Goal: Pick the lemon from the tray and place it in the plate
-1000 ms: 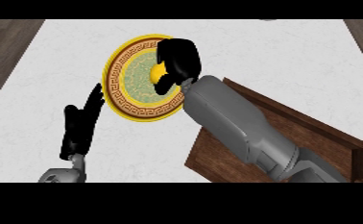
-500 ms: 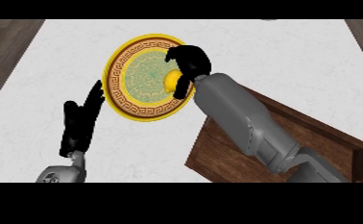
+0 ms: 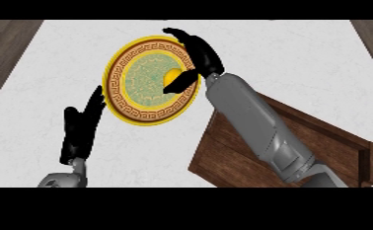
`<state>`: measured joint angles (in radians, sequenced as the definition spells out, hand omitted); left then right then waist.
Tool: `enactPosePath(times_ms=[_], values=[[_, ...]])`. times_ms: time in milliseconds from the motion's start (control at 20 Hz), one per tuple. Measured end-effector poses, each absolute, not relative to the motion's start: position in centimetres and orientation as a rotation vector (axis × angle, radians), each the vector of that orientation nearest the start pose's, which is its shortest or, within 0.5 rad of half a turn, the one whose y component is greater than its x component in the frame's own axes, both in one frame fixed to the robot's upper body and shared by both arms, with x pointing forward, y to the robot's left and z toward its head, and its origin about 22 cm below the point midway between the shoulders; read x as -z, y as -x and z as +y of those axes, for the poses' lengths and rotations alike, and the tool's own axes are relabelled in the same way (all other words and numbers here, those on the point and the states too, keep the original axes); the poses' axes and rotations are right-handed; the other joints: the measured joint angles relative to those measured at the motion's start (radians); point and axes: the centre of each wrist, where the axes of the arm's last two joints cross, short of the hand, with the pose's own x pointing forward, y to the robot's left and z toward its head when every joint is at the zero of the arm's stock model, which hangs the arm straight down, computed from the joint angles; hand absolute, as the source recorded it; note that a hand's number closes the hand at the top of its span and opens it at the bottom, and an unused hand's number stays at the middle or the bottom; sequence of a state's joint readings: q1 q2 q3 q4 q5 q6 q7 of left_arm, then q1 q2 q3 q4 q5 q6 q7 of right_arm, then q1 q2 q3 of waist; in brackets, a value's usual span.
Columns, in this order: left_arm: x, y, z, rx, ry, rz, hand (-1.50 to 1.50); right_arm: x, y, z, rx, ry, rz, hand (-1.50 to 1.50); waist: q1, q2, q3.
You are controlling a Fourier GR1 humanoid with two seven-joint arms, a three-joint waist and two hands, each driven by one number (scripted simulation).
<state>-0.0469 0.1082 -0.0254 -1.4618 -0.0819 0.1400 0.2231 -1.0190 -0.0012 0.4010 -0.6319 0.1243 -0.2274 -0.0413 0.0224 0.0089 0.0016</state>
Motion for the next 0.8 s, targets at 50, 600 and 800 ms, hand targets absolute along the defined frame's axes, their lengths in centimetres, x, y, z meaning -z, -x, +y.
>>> enactPosePath(times_ms=[50,600,800], values=[[1.5,-25.1,24.6,0.047,-0.234,-1.288,0.0,-7.3,-40.4,-5.0,-0.753,0.129,-1.691,-1.5,-0.003,0.0,0.0],[0.9,-24.9,24.6,0.043,-0.232,-1.294,0.0,-4.2,-40.9,-9.3,-0.57,-0.123,-1.725,-1.5,-0.009,-0.005,-0.001],[1.1,-25.0,25.3,0.039,-0.235,-1.291,0.0,-3.5,-40.6,-9.6,-0.573,-0.16,-1.748,-1.5,-0.012,-0.006,-0.001]])
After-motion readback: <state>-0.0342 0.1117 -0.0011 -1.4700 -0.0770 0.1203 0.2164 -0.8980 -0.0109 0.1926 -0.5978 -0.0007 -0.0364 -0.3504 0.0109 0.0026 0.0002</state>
